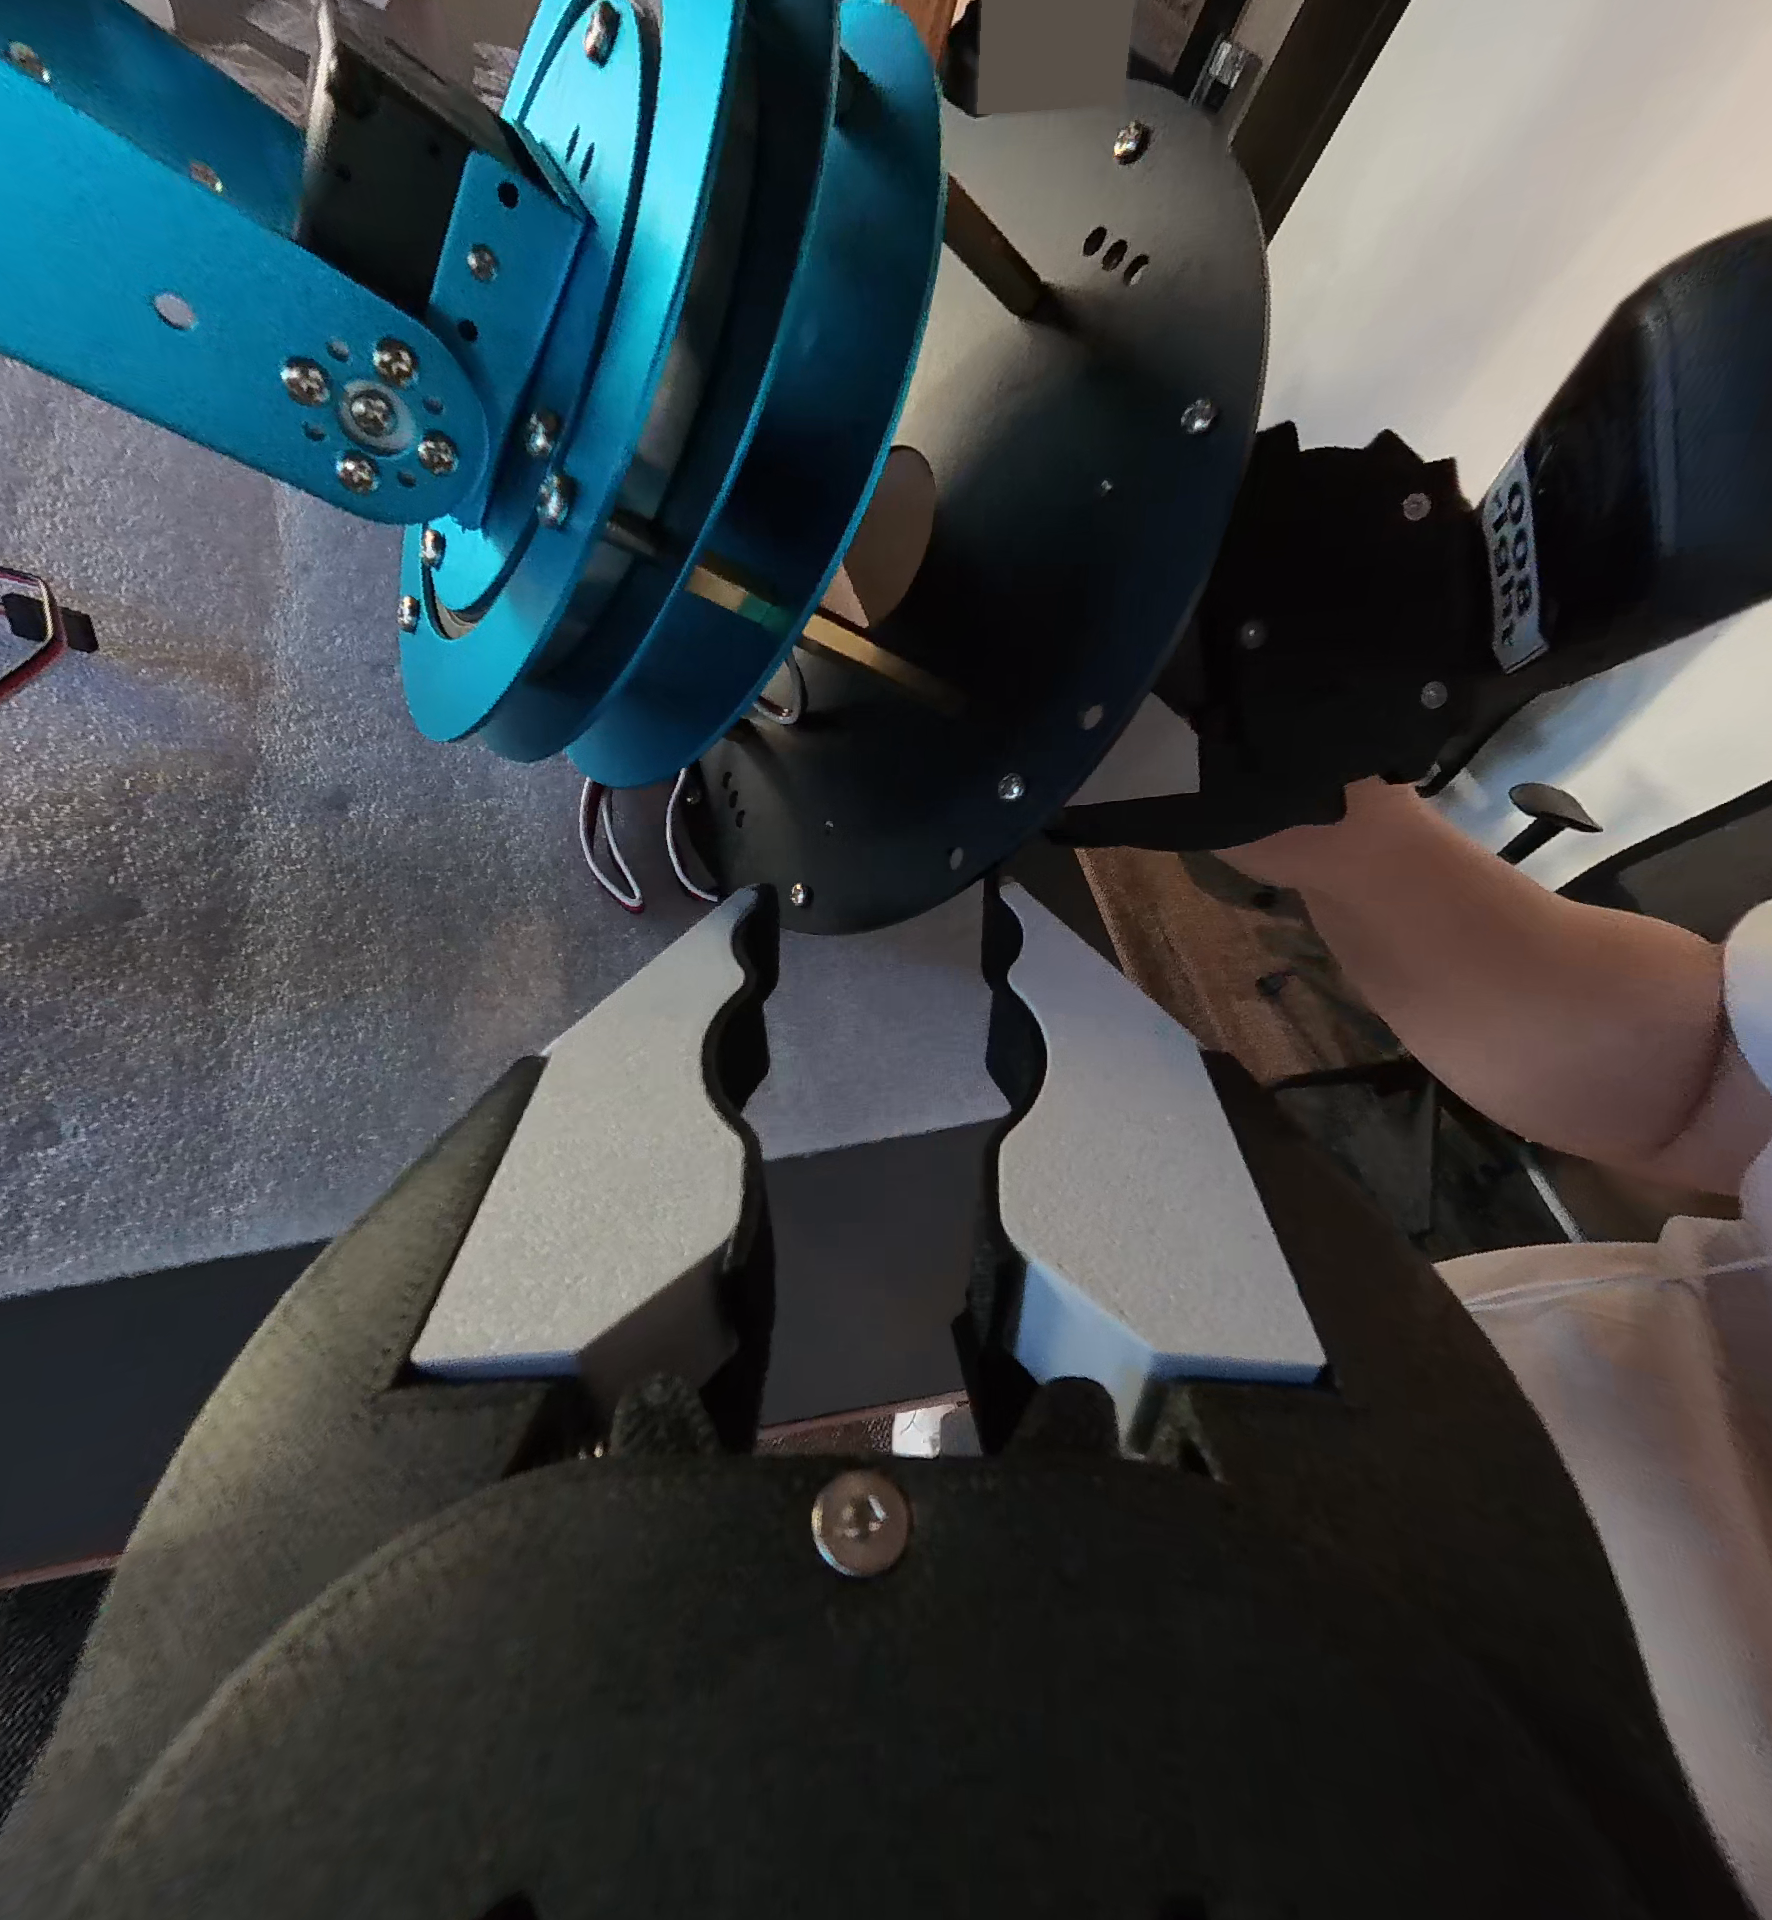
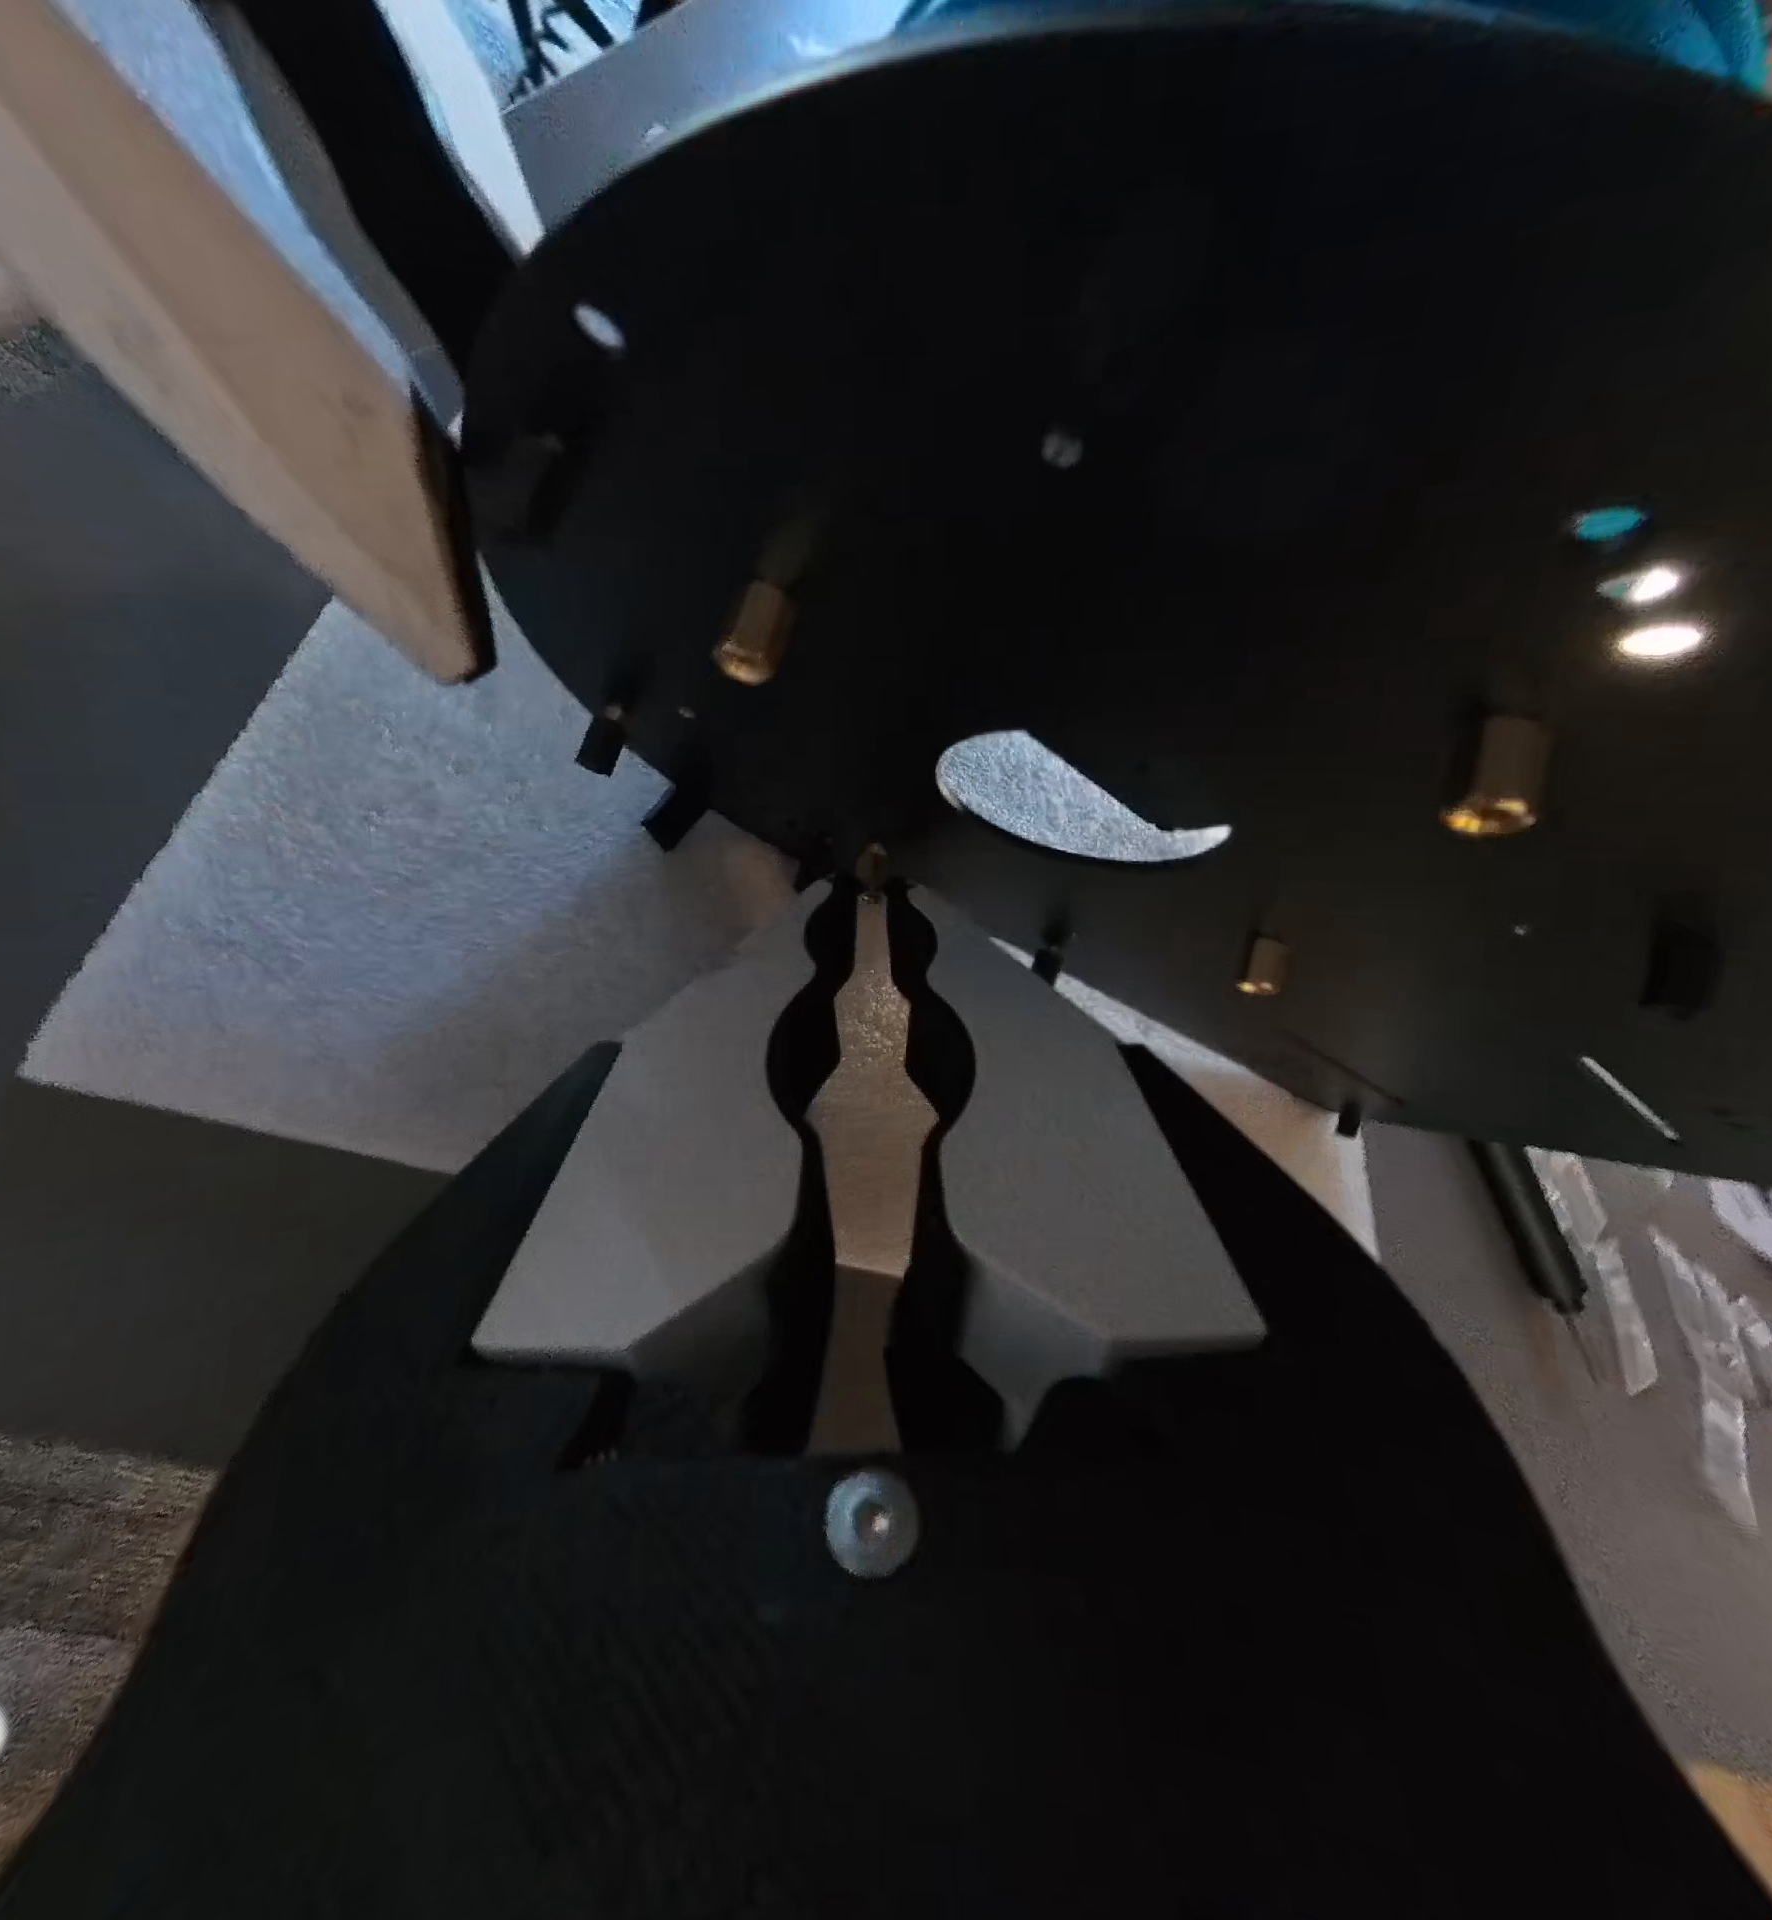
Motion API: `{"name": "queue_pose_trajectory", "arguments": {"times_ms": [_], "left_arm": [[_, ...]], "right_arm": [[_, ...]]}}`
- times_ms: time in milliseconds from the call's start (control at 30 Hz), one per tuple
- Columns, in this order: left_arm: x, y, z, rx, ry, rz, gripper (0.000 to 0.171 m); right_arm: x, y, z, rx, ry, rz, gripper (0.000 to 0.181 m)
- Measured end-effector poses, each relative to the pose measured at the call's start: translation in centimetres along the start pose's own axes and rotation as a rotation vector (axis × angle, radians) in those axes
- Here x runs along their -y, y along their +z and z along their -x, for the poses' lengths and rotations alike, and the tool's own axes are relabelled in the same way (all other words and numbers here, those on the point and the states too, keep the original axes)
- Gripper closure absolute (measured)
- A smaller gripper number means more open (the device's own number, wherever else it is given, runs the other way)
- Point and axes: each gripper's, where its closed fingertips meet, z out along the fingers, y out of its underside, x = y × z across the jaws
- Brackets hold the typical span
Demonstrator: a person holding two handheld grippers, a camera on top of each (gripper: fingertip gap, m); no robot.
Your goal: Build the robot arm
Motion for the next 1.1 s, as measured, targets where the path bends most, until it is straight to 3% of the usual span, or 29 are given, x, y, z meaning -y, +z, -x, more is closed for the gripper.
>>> {"name": "queue_pose_trajectory", "arguments": {"times_ms": [333, 733, 1100], "left_arm": [[0.06, 0.09, -0.25, -0.039, -0.002, -0.017, 0.137], [0.08, 0.26, -0.48, -0.088, -0.015, -0.027, 0.137], [0.1, 0.29, -0.59, -0.113, -0.021, -0.028, 0.137]], "right_arm": [[-0.17, 0.06, 0.13, -0.063, 0.211, 0.033, 0.177], [-0.36, 0.07, 0.24, -0.007, 0.482, -0.019, 0.177], [-0.14, -0.16, -0.08, 0.013, 0.451, -0.046, 0.177]]}}
